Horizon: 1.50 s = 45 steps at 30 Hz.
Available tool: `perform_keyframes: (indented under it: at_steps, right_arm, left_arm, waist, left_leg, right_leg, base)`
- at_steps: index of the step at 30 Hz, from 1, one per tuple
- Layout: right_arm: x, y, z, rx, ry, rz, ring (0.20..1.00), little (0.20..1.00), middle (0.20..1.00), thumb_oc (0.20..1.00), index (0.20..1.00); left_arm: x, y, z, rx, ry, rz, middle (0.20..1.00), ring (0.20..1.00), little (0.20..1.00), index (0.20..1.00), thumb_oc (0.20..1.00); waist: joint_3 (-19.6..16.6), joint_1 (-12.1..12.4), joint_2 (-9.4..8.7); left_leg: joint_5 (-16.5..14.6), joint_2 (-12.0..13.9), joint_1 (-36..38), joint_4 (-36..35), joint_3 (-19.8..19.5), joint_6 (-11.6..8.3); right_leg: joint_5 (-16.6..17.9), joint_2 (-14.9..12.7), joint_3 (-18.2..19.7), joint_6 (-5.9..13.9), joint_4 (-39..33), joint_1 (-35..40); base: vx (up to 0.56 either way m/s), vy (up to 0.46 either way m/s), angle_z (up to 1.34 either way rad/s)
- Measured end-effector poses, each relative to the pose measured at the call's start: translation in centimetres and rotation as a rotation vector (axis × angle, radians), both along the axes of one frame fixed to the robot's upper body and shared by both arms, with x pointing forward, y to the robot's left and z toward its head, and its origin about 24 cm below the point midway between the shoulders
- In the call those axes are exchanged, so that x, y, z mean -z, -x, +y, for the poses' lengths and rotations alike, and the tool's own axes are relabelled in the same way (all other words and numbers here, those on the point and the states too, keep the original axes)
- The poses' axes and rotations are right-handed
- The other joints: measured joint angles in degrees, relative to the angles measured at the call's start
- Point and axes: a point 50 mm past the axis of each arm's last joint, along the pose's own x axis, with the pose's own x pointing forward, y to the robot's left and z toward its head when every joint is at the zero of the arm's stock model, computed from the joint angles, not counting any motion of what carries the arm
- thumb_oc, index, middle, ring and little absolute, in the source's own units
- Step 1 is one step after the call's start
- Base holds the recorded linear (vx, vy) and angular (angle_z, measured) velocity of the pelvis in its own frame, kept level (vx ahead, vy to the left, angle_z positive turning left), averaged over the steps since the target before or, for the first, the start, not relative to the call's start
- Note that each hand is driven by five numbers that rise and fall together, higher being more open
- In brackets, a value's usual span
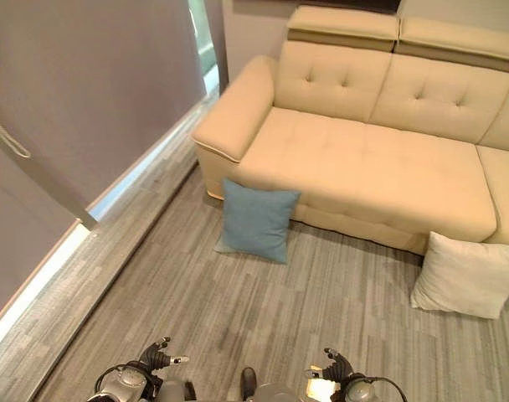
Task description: Pick up all the scattered cushions and arrange them neatly on the sofa.
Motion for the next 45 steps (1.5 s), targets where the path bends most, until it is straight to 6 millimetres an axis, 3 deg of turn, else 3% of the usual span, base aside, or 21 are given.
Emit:
perform_keyframes:
  at_steps: [4, 6, 7, 8, 10, 12, 15, 18, 20, 22, 25, 26, 27, 30, 32, 36, 37, 38, 39, 40, 45]
  right_arm:
    - [-0.3, -0.6, -0.9, -0.013, 0.030, -0.005, 1.000, 1.000, 1.000, 1.000, 1.000]
    - [-0.2, -0.3, -0.8, -0.016, 0.029, 0.002, 1.000, 1.000, 1.000, 1.000, 1.000]
    - [-0.1, 0.3, -1.0, -0.010, 0.031, 0.016, 1.000, 1.000, 1.000, 1.000, 1.000]
    - [0.0, 0.7, -1.2, -0.006, 0.038, 0.027, 1.000, 1.000, 1.000, 1.000, 1.000]
    - [0.1, 1.9, -1.9, -0.008, 0.056, 0.056, 1.000, 1.000, 1.000, 1.000, 1.000]
    - [0.9, 4.3, 0.0, -0.019, -0.001, 0.110, 1.000, 1.000, 1.000, 1.000, 1.000]
    - [0.3, 1.9, 0.5, -0.041, -0.020, 0.027, 1.000, 1.000, 1.000, 1.000, 1.000]
    - [-0.3, 0.1, 0.4, -0.020, -0.022, -0.033, 1.000, 1.000, 1.000, 1.000, 1.000]
    - [-0.7, -1.3, 0.5, -0.030, -0.024, -0.070, 1.000, 1.000, 1.000, 1.000, 1.000]
    - [-1.0, -1.9, 0.7, -0.043, -0.035, -0.094, 1.000, 1.000, 1.000, 1.000, 1.000]
    - [-0.9, -2.1, 0.8, -0.057, -0.032, -0.085, 1.000, 1.000, 1.000, 1.000, 1.000]
    - [-0.8, -1.5, 0.4, -0.048, -0.023, -0.067, 1.000, 1.000, 1.000, 1.000, 1.000]
    - [-0.6, -0.8, -0.1, -0.028, -0.011, -0.045, 1.000, 1.000, 1.000, 1.000, 1.000]
    - [-0.7, -0.4, -1.0, -0.019, 0.009, -0.036, 1.000, 1.000, 1.000, 1.000, 1.000]
    - [-0.7, -0.1, -1.7, -0.014, 0.027, -0.023, 1.000, 1.000, 1.000, 1.000, 1.000]
    - [-0.6, -0.2, -1.5, -0.010, 0.024, -0.019, 1.000, 1.000, 1.000, 1.000, 1.000]
    - [-0.5, 0.1, -1.5, -0.006, 0.023, -0.011, 1.000, 1.000, 1.000, 1.000, 1.000]
    - [-0.5, 0.1, -1.5, -0.001, 0.021, -0.014, 1.000, 1.000, 1.000, 1.000, 1.000]
    - [-0.9, -0.4, -2.1, -0.006, 0.037, -0.032, 1.000, 1.000, 1.000, 1.000, 1.000]
    - [-0.8, 0.2, -2.4, 0.001, 0.048, -0.013, 1.000, 1.000, 1.000, 1.000, 1.000]
    - [-0.7, 0.3, -2.7, 0.005, 0.059, -0.001, 1.000, 1.000, 1.000, 1.000, 1.000]
  left_arm:
    - [0.1, 0.3, 0.4, -0.008, -0.009, 0.009, 1.000, 1.000, 1.000, 1.000, 1.000]
    - [0.0, 0.1, 0.4, -0.025, -0.005, 0.004, 1.000, 1.000, 1.000, 1.000, 1.000]
    - [0.1, 0.2, 0.4, -0.034, 0.000, 0.005, 1.000, 1.000, 1.000, 1.000, 1.000]
    - [0.4, 0.9, 0.3, -0.042, 0.003, 0.030, 1.000, 1.000, 1.000, 1.000, 1.000]
    - [1.2, 2.6, -0.6, -0.036, 0.018, 0.084, 1.000, 1.000, 1.000, 1.000, 1.000]
    - [1.3, 3.6, 0.3, -0.019, -0.012, 0.111, 1.000, 1.000, 1.000, 1.000, 1.000]
    - [0.6, 1.4, 0.4, -0.006, -0.016, 0.061, 1.000, 1.000, 1.000, 1.000, 1.000]
    - [0.0, -0.3, 0.1, 0.003, -0.012, 0.014, 1.000, 1.000, 1.000, 1.000, 1.000]
    - [0.1, 0.0, 0.4, -0.026, -0.009, 0.017, 1.000, 1.000, 1.000, 1.000, 1.000]
    - [-0.1, -0.3, 0.3, -0.024, -0.004, 0.004, 1.000, 1.000, 1.000, 1.000, 1.000]
    - [0.1, 0.4, 0.9, -0.026, -0.019, 0.025, 1.000, 1.000, 1.000, 1.000, 1.000]
    - [0.2, 0.3, 0.3, -0.009, -0.009, 0.026, 1.000, 1.000, 1.000, 1.000, 1.000]
    - [0.2, 0.2, -0.4, 0.021, 0.001, 0.027, 1.000, 1.000, 1.000, 1.000, 1.000]
    - [0.4, 0.0, -1.7, 0.057, 0.027, 0.027, 1.000, 1.000, 1.000, 1.000, 1.000]
    - [0.0, -0.9, -1.8, 0.071, 0.025, 0.001, 1.000, 1.000, 1.000, 1.000, 1.000]
    - [0.4, 0.1, -1.4, 0.062, 0.016, 0.031, 1.000, 1.000, 1.000, 1.000, 1.000]
    - [0.5, 0.5, -1.3, 0.062, 0.014, 0.042, 1.000, 1.000, 1.000, 1.000, 1.000]
    - [0.5, 0.7, -1.2, 0.060, 0.013, 0.043, 1.000, 1.000, 1.000, 1.000, 1.000]
    - [0.7, 0.9, -1.8, 0.052, 0.029, 0.051, 1.000, 1.000, 1.000, 1.000, 1.000]
    - [0.9, 1.1, -1.9, 0.053, 0.028, 0.066, 1.000, 1.000, 1.000, 1.000, 1.000]
    - [0.8, 1.2, -1.1, 0.055, 0.009, 0.065, 1.000, 1.000, 1.000, 1.000, 1.000]
  waist:
    - [0.6, 0.3, 1.34]
    - [0.7, 0.2, 0.08]
    - [0.4, 0.3, -0.04]
    - [0.1, 0.1, 1.11]
    - [-1.3, -0.2, 6.03]
    - [-4.1, -1.1, 5.01]
    - [-2.4, -2.1, 2.84]
    - [-1.0, -1.7, 2.69]
    - [-0.2, -1.0, 3.58]
    - [-0.1, -2.1, 3.41]
    - [-0.2, -3.3, 2.38]
    - [0.1, -4.2, 2.71]
    - [0.5, -4.5, 3.52]
    - [0.4, -4.9, 3.69]
    - [0.1, -4.6, 2.73]
    - [-0.7, -4.4, 1.70]
    - [-1.2, -4.3, 1.06]
    - [-1.3, -4.2, 1.75]
    - [-1.0, -4.5, 3.27]
    - [-1.3, -5.2, 2.46]
    - [-2.9, -4.3, 2.19]
  left_leg:
    - [4.8, -3.8, 0.2, -26.5, -4.7, 1.95]
    - [6.4, -6.4, -0.5, -24.2, -3.1, 4.26]
    - [6.4, -7.9, 0.3, -22.6, 0.3, 6.05]
    - [4.9, -9.4, 2.3, -22.1, 2.8, 10.88]
    - [6.0, -9.8, 6.2, -23.2, 2.4, 18.49]
    - [4.9, -11.1, 11.3, -28.9, -1.6, 19.90]
    - [3.2, -13.4, 13.7, -29.7, -2.3, 19.52]
    - [0.9, -12.9, 19.3, -30.7, -3.7, 18.28]
    - [0.9, -10.5, 22.0, -30.7, -3.0, 15.37]
    - [-2.6, -9.2, 23.7, -30.1, -3.4, 15.75]
    - [-6.2, -5.1, 25.3, -29.1, -7.0, 8.46]
    - [-6.7, -4.4, 26.2, -28.4, -8.7, 7.03]
    - [-6.3, -3.0, 26.6, -26.6, -9.2, 5.64]
    - [-5.1, -2.3, 25.5, -17.9, -7.5, 1.76]
    - [-4.1, -1.2, 18.4, -1.4, -4.4, -1.11]
    - [-3.0, 1.0, 17.5, -12.3, -0.8, -1.60]
    - [-1.5, 0.6, 17.8, -17.3, -1.8, -1.50]
    - [0.0, 0.6, 18.9, -22.1, -3.6, -0.90]
    - [2.7, 4.2, 19.1, -25.9, -7.9, -2.05]
    - [3.5, 5.1, 19.3, -27.0, -9.2, -2.90]
    - [3.3, 1.3, 18.5, -25.7, -11.5, -2.57]
  right_leg:
    - [-1.8, 3.5, 2.2, 2.45, -1.4, 4.9]
    - [-2.7, 2.9, 2.7, 3.82, -1.4, 8.1]
    - [-3.4, 2.7, 3.3, 5.01, -1.3, 9.8]
    - [-4.1, 3.5, 4.0, 6.05, 0.0, 11.7]
    - [-5.0, 8.5, 4.7, 7.43, 6.9, 11.2]
    - [-13.8, 6.6, 3.7, 5.04, 27.4, 3.0]
    - [-15.7, -4.1, 4.2, 8.03, 50.0, -10.1]
    - [-15.8, -9.2, 6.3, 10.18, 52.5, -16.9]
    - [-15.2, -8.1, 6.0, 10.29, 45.2, -19.6]
    - [-12.0, -7.1, 5.6, 10.72, 40.0, -22.8]
    - [-1.6, -2.0, 8.7, 10.16, 18.7, -23.9]
    - [1.5, -1.1, 7.9, 8.41, 17.8, -21.9]
    - [0.3, -0.4, 6.7, 6.39, 17.5, -19.9]
    - [-0.1, -0.5, 4.1, 5.28, 12.1, -12.6]
    - [0.9, -0.4, 2.5, 2.81, 5.3, -6.2]
    - [2.8, 0.7, 2.3, 3.56, -0.2, -1.2]
    - [2.1, 0.8, 2.9, 7.91, -0.6, -1.1]
    - [-1.1, 0.7, 2.1, 15.90, 2.4, -2.1]
    - [-2.9, 0.1, 3.0, 1.26, 13.7, -7.9]
    - [-5.0, 0.9, 5.4, -1.05, 13.0, -6.5]
    - [-1.6, 3.0, 7.1, 0.33, 7.3, -3.1]
  base:
    - [0.31, 0.014, -0.59]
    - [0.42, 0.083, -0.41]
    - [0.26, 0.064, -0.39]
    - [0.37, 0.115, -0.35]
    - [0.34, 0.123, -0.12]
    - [0.31, 0.138, -0.05]
    - [0.18, 0.055, 0.13]
    - [0.26, 0.021, 0.27]
    - [0.27, -0.058, 0.06]
    - [0.34, -0.113, 0.33]
    - [0.25, -0.137, 0.53]
    - [0.18, -0.113, 1.02]
    - [0.10, -0.090, 0.67]
    - [0.09, -0.130, 0.47]
    - [0.14, -0.052, 0.39]
    - [0.15, 0.054, -0.11]
    - [0.15, 0.104, -0.26]
    - [0.10, 0.084, -0.29]
    - [0.06, 0.055, -0.08]
    - [0.10, 0.098, -0.09]
    - [0.11, 0.173, -0.25]
